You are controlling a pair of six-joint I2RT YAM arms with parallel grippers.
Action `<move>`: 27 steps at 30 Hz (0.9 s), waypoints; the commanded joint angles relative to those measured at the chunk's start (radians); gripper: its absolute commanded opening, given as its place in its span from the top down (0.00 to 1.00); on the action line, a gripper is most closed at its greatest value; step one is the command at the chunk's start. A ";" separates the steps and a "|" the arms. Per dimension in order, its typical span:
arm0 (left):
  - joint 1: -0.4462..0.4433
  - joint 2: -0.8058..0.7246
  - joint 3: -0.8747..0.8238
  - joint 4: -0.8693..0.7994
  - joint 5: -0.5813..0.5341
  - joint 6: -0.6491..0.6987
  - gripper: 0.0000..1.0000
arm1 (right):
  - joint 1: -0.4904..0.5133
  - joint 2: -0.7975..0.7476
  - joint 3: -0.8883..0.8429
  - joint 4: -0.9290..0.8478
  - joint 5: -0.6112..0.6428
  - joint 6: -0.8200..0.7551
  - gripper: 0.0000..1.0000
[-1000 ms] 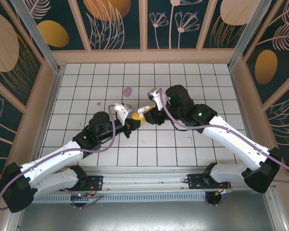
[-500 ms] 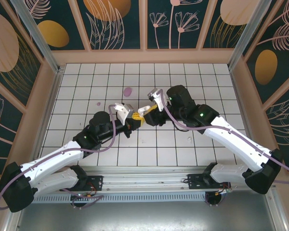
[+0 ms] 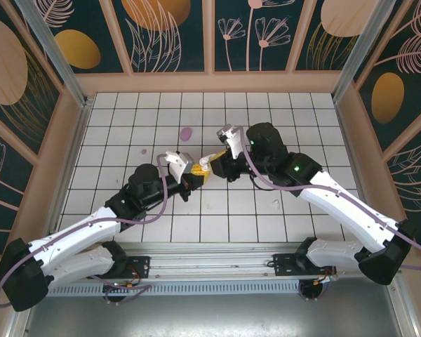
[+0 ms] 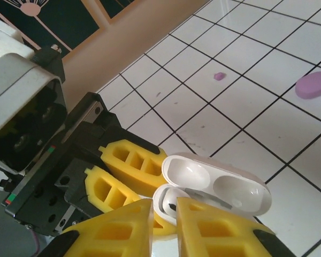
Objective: Insert wireless bluetooth earbuds into charging case
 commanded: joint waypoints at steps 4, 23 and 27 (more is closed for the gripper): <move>-0.003 -0.026 -0.016 0.065 -0.003 0.025 0.99 | -0.003 0.046 -0.016 0.064 -0.065 0.039 0.86; -0.003 -0.053 -0.055 0.054 -0.141 0.027 0.99 | -0.023 0.024 0.055 0.004 0.126 0.120 0.89; -0.003 -0.064 -0.077 0.075 -0.180 0.029 0.99 | -0.046 -0.028 0.057 -0.007 0.199 0.184 0.89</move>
